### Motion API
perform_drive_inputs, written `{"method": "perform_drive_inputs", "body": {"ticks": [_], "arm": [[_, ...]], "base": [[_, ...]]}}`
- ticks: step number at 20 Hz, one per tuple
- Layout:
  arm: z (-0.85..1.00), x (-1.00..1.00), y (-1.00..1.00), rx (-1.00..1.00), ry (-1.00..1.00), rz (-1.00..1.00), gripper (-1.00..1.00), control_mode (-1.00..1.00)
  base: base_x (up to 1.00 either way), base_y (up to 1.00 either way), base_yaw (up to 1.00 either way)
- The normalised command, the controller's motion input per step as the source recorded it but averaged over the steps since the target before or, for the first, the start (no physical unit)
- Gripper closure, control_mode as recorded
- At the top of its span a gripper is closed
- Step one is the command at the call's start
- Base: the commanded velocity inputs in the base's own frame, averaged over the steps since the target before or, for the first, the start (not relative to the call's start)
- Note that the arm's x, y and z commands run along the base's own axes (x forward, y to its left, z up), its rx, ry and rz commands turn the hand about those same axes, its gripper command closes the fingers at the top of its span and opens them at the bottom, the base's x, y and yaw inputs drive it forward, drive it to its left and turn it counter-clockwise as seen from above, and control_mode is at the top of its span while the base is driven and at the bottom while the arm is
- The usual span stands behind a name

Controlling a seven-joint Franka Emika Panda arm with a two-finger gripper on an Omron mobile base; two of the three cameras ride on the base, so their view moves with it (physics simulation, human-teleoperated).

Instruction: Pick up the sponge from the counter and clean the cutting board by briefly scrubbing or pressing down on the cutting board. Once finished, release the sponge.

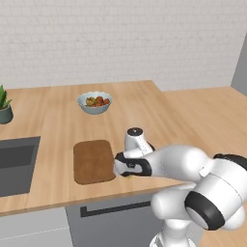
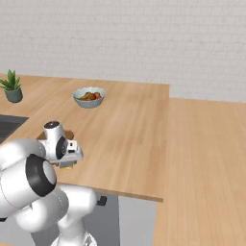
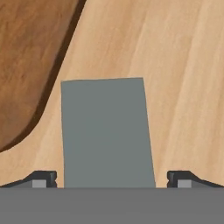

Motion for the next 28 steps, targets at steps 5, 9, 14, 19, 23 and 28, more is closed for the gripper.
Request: {"method": "perform_drive_inputs", "body": {"ticks": [5,9,14,19,23,28], "arm": [[-0.40,0.00,0.00,0.00,0.00,0.00,-1.00,-1.00],[-0.37,0.00,0.00,0.00,0.00,0.00,1.00,-1.00],[-0.16,-0.03,0.00,0.00,-0.04,-0.02,1.00,-1.00],[0.07,-0.43,0.00,0.03,-0.13,-0.03,1.00,-1.00],[0.57,-0.16,0.03,0.00,-0.03,-0.10,1.00,-1.00],[0.85,0.04,0.80,0.01,0.00,-0.25,1.00,-1.00]], "base": [[0.00,0.00,0.00],[0.00,0.00,0.00],[0.00,0.00,0.00],[0.00,0.00,0.00],[0.00,0.00,0.00],[0.00,0.00,0.00]]}}
